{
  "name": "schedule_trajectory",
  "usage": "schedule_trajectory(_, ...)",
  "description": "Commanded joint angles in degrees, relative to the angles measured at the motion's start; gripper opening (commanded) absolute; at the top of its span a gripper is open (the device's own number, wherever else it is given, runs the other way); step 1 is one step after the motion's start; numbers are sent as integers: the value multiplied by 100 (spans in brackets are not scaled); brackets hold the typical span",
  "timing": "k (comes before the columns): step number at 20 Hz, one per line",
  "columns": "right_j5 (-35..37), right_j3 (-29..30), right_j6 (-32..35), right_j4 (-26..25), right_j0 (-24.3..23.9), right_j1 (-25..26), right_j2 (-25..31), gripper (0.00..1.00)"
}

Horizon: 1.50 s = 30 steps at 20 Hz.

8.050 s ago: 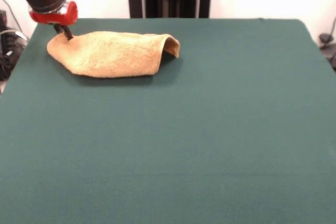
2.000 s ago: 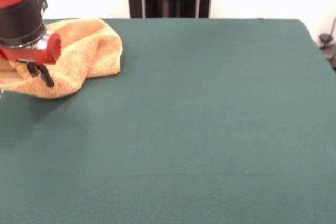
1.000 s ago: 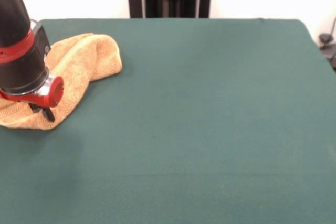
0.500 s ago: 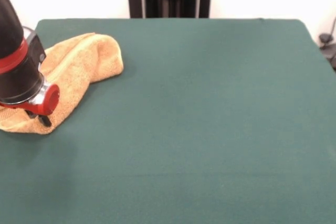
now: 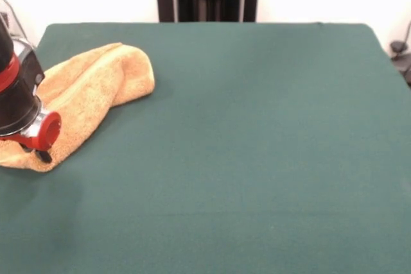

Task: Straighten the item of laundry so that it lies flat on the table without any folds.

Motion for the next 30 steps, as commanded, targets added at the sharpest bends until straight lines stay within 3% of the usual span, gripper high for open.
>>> schedule_trajectory(1,-90,-60,685,188,530,87,73,0)
schedule_trajectory(4,-226,90,1215,286,703,27,-45,0)
schedule_trajectory(11,-420,419,1330,558,758,-107,-204,0)
schedule_trajectory(21,-915,1444,-654,553,-185,-615,-315,0)
schedule_trajectory(30,-1080,1473,-2169,174,-1135,-561,-55,0)
